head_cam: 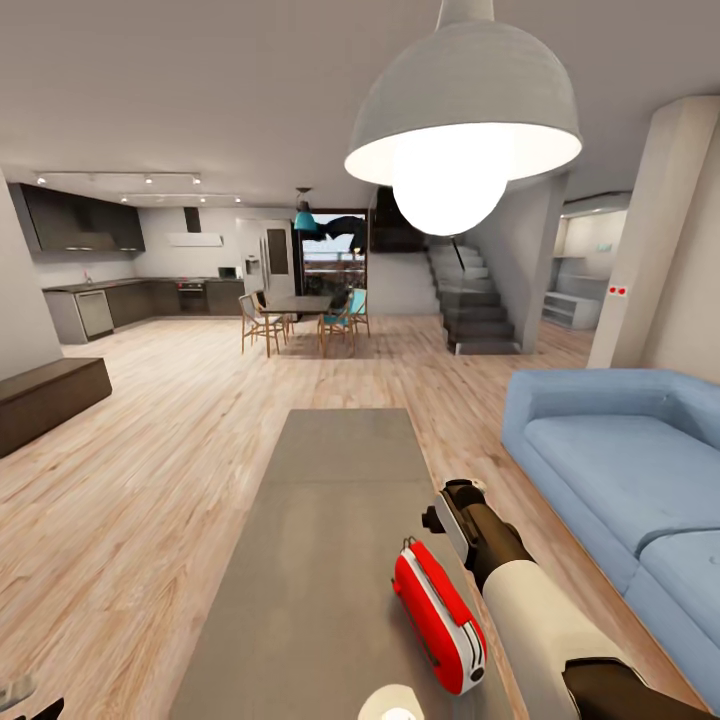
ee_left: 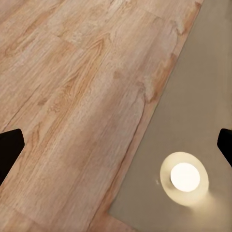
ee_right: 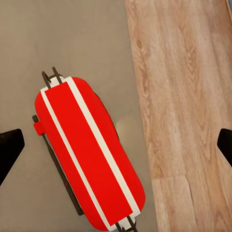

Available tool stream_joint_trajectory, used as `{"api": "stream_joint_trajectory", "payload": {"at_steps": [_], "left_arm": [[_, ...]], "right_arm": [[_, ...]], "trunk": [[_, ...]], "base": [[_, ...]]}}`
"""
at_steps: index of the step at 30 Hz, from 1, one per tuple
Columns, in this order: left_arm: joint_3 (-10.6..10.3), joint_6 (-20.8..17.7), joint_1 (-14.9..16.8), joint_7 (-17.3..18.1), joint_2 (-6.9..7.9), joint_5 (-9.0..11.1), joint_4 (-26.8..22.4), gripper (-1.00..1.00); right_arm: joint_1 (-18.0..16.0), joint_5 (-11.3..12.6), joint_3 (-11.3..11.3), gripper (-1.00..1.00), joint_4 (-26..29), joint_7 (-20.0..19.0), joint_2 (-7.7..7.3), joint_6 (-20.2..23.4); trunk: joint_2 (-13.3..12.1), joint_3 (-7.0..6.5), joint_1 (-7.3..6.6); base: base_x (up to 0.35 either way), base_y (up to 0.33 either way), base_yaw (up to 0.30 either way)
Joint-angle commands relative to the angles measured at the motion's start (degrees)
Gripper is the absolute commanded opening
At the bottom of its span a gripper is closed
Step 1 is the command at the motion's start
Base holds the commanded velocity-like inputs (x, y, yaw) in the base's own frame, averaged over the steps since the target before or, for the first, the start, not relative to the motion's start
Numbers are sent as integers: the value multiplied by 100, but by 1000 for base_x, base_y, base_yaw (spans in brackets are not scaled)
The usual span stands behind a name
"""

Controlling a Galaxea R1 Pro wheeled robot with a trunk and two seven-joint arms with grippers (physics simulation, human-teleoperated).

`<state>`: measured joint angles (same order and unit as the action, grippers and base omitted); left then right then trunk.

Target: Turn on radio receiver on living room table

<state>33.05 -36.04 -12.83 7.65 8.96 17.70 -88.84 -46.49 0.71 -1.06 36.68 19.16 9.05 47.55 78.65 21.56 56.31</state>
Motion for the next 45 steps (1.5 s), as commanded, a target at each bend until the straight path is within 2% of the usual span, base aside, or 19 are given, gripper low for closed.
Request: {"api": "stream_joint_trajectory", "payload": {"at_steps": [1, 6, 12, 45], "left_arm": [[0, 0, 0, 0, 0, -1, 1, 100], [0, 0, 0, 0, 0, 3, -1, 100], [0, 0, 0, 0, 0, 4, -2, 100], [-3, 0, 0, 0, 0, 4, 0, 100]], "right_arm": [[0, -1, 0, 100, -1, 0, 0, 0], [0, -1, 0, 100, 2, 6, -3, 0], [0, -1, 0, 100, 4, 6, -8, 0], [0, -1, 0, 100, 3, 7, -9, 6]], "trunk": [[42, 18, 23], [242, 108, 132], [242, 108, 132], [1566, 701, 857]], "base": [[0, 0, 0], [0, 0, 0], [0, 0, 0], [0, 0, 0]]}}
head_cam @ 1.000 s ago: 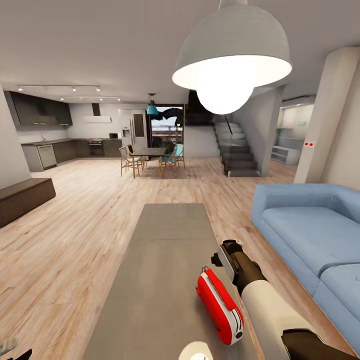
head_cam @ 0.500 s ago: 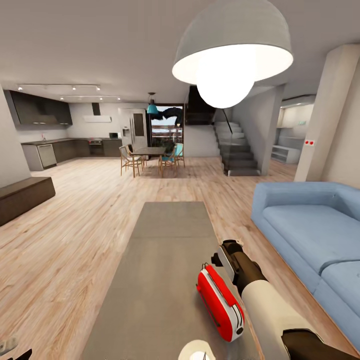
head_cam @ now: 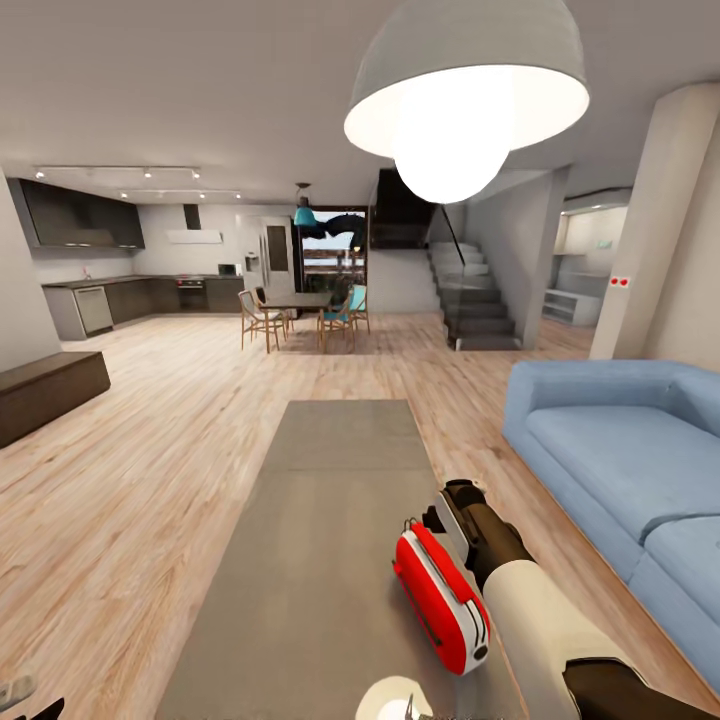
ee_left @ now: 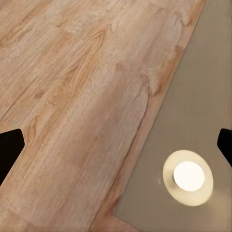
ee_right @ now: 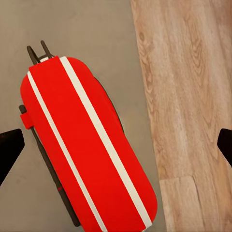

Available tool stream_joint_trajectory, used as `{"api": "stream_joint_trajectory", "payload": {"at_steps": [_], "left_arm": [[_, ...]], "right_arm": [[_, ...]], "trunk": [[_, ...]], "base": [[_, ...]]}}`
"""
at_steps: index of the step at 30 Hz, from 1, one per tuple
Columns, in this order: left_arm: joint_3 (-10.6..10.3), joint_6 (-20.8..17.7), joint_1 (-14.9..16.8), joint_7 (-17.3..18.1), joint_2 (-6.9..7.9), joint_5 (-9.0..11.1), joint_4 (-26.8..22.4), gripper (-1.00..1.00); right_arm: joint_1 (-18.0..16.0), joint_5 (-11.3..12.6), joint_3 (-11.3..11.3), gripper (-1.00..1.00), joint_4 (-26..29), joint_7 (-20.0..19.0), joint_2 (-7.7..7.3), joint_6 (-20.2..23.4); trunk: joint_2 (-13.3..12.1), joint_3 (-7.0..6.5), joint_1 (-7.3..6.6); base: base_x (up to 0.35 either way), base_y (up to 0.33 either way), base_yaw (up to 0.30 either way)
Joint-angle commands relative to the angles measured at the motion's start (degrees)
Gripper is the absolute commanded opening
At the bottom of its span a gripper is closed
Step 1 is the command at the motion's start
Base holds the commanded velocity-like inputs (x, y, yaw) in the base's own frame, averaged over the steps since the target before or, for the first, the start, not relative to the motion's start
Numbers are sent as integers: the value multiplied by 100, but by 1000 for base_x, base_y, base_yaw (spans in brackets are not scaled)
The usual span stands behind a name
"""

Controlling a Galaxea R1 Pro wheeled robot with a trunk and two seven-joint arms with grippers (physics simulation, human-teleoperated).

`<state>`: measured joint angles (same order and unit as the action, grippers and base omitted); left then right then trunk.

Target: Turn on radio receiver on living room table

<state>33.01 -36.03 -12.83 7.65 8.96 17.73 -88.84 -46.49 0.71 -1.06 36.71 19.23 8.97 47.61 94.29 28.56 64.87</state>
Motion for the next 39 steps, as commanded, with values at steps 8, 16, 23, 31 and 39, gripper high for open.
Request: {"api": "stream_joint_trajectory", "payload": {"at_steps": [8, 16, 23, 31, 39], "left_arm": [[-4, 0, 0, 0, -2, 2, 0, 100], [-5, 0, 0, 0, 0, 2, -1, 100], [-5, 0, 0, 0, 0, 2, 0, 100], [-5, 0, 0, 0, -1, 2, -2, 100], [-5, 0, 0, 0, 0, 2, -2, 100]], "right_arm": [[0, -2, 0, 100, 2, 2, 0, 3], [0, -9, 0, 100, 2, 2, 0, 3], [0, -2, 0, 100, 2, 2, 0, 1], [0, -1, 0, 100, 2, 2, 0, -1], [0, -1, 0, 100, 2, 2, 0, -3]], "trunk": [[322, 144, 176], [643, 288, 352], [924, 413, 506], [1245, 557, 682], [1566, 701, 857]], "base": [[0, 0, 0], [0, 0, 0], [0, 0, 0], [0, 0, 0], [0, 0, 0]]}}
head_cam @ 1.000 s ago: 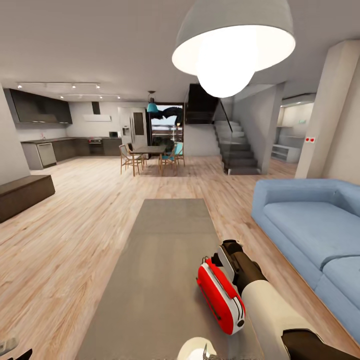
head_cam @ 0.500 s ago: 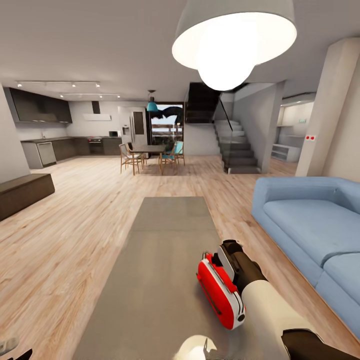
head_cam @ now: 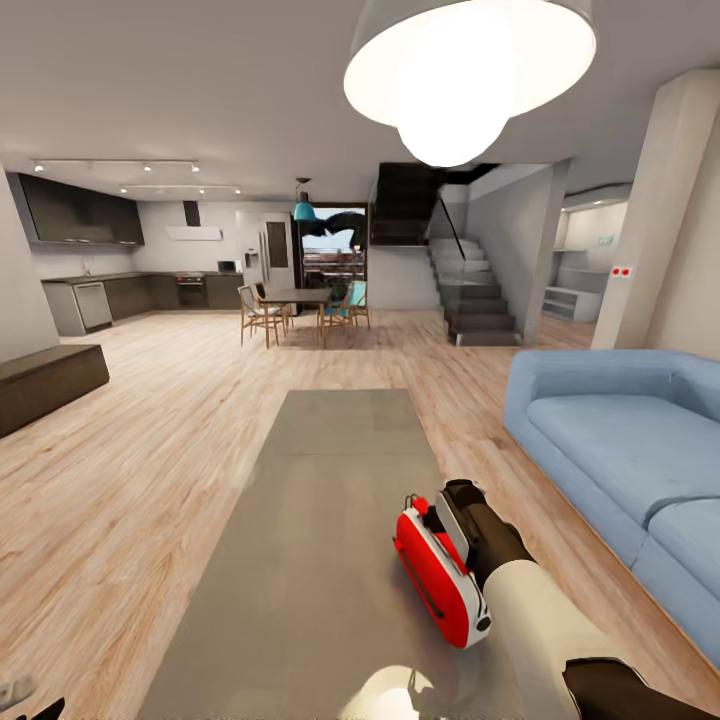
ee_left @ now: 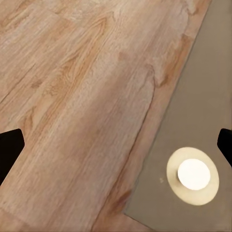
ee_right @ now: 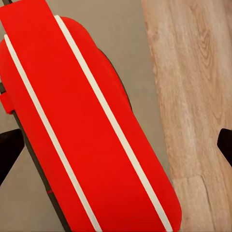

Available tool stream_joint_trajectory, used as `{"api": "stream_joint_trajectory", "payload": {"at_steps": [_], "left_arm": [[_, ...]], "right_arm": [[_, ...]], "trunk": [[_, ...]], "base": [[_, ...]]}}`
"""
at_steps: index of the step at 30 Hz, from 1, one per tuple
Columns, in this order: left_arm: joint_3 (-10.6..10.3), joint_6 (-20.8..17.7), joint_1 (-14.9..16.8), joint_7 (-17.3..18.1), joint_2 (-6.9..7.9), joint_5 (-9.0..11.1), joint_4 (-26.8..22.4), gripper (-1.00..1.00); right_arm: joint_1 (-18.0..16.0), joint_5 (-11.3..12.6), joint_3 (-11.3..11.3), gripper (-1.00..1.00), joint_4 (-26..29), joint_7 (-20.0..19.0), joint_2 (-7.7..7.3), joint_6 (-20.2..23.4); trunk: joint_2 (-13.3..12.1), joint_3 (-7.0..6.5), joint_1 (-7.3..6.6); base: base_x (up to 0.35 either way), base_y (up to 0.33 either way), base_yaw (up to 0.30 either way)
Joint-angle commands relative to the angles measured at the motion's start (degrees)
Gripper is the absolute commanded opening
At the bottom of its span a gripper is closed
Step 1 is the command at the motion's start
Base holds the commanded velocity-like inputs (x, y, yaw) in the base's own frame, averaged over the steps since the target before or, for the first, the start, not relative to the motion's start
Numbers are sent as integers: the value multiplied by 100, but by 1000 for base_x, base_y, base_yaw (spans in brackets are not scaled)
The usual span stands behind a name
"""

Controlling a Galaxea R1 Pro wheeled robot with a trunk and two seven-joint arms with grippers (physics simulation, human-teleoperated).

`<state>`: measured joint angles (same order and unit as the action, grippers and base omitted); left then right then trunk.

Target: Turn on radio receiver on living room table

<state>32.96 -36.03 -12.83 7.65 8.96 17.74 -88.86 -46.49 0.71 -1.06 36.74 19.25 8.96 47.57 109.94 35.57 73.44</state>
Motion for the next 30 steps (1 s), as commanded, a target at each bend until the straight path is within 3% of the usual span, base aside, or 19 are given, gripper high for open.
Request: {"api": "stream_joint_trajectory", "payload": {"at_steps": [1, 9, 16, 30], "left_arm": [[0, 0, 0, 0, 0, -1, 1, 100], [0, 0, 0, 0, -2, -1, 2, 100], [0, 0, 0, 0, -3, 0, 3, 100], [0, 0, 0, 0, -2, 1, 0, 100]], "right_arm": [[0, -1, 0, 100, -1, 0, 0, 2], [0, -1, 0, 100, 0, 0, 0, 4], [0, -3, 0, 100, 0, 0, 0, 5], [0, -1, 0, 100, 0, 0, 0, 5]], "trunk": [[42, 18, 23], [362, 162, 198], [362, 162, 198], [924, 413, 506]], "base": [[0, 0, 0], [0, 0, 0], [0, 0, 0], [0, 0, 0]]}}
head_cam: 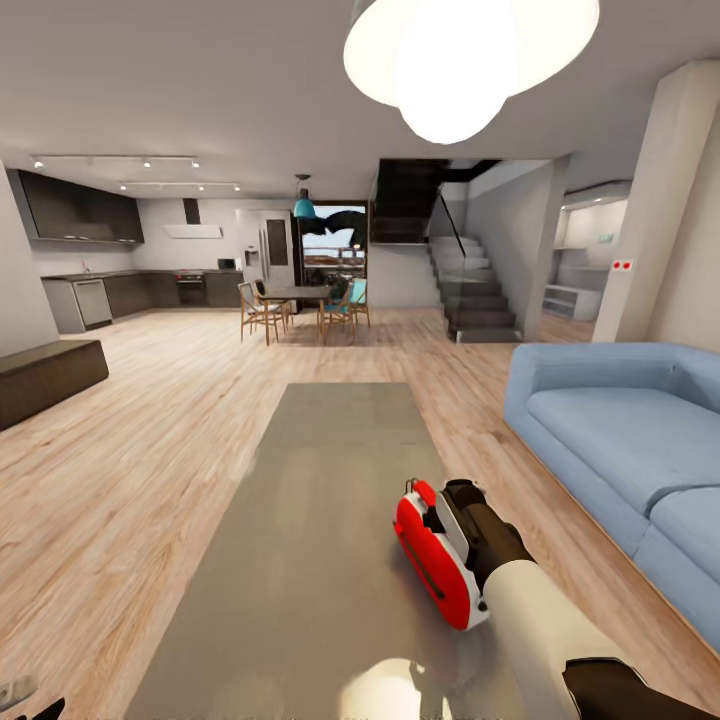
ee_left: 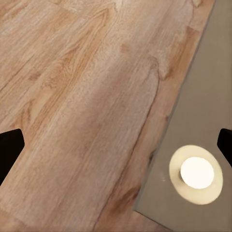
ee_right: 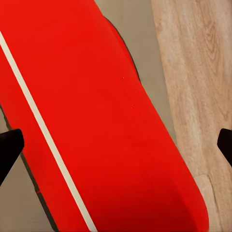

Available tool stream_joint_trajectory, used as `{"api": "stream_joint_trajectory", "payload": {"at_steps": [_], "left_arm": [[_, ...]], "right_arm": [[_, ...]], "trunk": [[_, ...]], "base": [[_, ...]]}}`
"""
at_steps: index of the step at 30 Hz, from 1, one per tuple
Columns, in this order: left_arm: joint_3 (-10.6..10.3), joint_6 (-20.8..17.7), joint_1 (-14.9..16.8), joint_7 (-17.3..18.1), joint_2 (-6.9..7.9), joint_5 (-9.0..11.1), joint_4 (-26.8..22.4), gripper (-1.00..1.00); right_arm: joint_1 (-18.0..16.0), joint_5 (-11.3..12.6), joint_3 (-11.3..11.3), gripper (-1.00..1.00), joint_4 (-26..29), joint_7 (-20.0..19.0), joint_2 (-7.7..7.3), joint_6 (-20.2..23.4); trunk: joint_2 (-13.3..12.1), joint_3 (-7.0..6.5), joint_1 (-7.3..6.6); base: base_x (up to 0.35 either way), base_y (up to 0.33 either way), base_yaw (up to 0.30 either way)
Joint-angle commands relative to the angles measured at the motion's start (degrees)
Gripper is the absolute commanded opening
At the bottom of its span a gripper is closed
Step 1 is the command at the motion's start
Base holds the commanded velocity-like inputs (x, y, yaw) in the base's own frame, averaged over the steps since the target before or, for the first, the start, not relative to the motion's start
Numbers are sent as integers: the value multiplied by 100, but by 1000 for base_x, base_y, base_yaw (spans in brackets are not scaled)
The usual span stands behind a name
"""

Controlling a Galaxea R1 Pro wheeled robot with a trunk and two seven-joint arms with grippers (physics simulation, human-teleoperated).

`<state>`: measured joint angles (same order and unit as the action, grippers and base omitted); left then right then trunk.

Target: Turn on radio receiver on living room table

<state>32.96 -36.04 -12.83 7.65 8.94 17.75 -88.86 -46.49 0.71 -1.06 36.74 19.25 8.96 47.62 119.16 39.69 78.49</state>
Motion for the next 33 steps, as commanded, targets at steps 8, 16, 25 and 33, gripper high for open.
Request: {"api": "stream_joint_trajectory", "payload": {"at_steps": [8, 16, 25, 33], "left_arm": [[0, -6, 0, 0, 1, 0, 1, 100], [0, -7, 0, 0, -6, 0, 0, 100], [0, -8, 0, 0, -6, 0, 1, 100], [0, -7, 0, 0, -7, 1, 1, 100]], "right_arm": [[0, -1, 0, 100, 0, 0, 0, 0], [0, -4, 0, -100, 0, 0, 0, -14], [0, 5, 0, -100, -1, 8, 0, -24], [0, 8, 0, -100, 0, 9, 0, -18]], "trunk": [[122, 54, 67], [122, 54, 67], [122, 54, 67], [122, 54, 67]], "base": [[0, 0, 0], [0, 0, 0], [0, 0, 0], [0, 0, 0]]}}
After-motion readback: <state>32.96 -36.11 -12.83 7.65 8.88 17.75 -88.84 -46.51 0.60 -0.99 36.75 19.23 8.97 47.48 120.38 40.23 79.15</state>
